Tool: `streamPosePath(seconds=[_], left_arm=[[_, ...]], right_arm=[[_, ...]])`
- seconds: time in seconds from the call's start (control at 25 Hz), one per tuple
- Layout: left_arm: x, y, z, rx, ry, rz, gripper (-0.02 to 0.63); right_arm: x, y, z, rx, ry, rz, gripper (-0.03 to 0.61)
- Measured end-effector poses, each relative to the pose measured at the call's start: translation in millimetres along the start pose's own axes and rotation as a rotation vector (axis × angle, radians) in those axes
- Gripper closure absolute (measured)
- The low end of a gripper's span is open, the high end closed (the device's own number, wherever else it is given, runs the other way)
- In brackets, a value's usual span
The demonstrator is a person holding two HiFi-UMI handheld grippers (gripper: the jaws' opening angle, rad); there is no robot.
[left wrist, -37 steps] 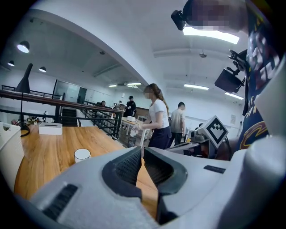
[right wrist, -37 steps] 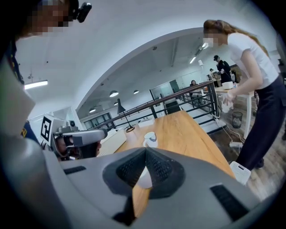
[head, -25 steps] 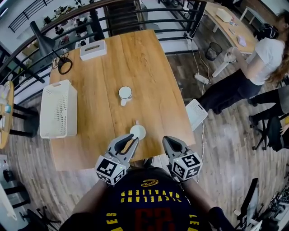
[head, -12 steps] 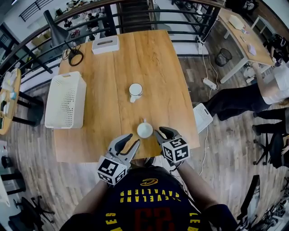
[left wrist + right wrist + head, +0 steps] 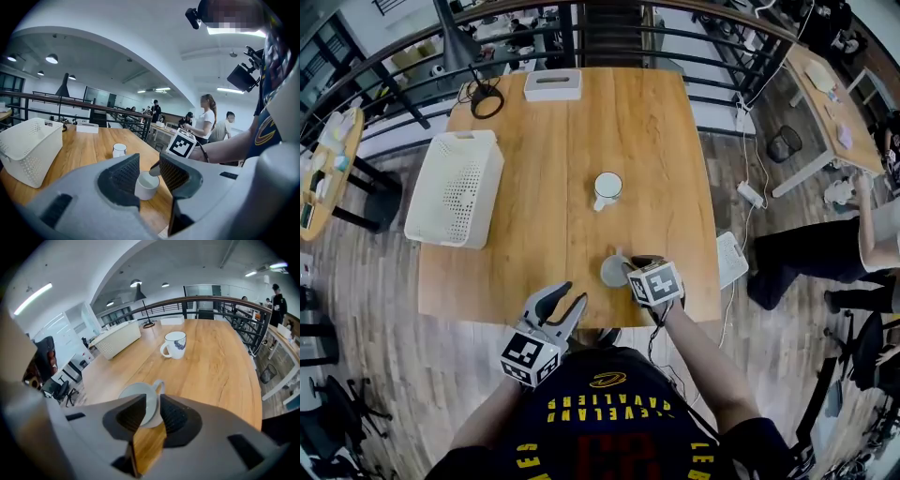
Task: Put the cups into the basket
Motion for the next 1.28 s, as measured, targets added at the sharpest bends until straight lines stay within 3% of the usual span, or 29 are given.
streamPosePath(seconds=[0.08, 0.16, 0.56, 0.88, 1.28], left_arm=[[2, 4, -2, -0.005, 0.008, 0.013, 0.492], [3, 8, -2, -0.010, 0.015, 0.023, 0.491], [3, 20, -7, -0.019, 0.045, 0.060, 0.492], [6, 27, -13, -0.016, 0.073, 0.080, 0.492], [5, 29, -9, -0.006, 0.063, 0.085, 0.492]], right_arm=[[-3, -9, 0, 0.048, 0.036, -0.028, 0.490], [-4, -11, 3, 0.074, 0.086, -0.052, 0.545], [3, -17, 23, 0.123, 0.359, -0.055, 0.551], [7, -10, 18, 0.107, 0.316, -0.009, 0.554], [16, 11, 45, 0.026, 0.329, 0.031, 0.554]])
Point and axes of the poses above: the fingertips, and each gripper's own axes: y backward along the fingers, x to its left, z out of its top, the point moved 9 cm from there along y, backward along the fingers, and after that the axes turned 4 degrees about x, right-handed, at the moved point
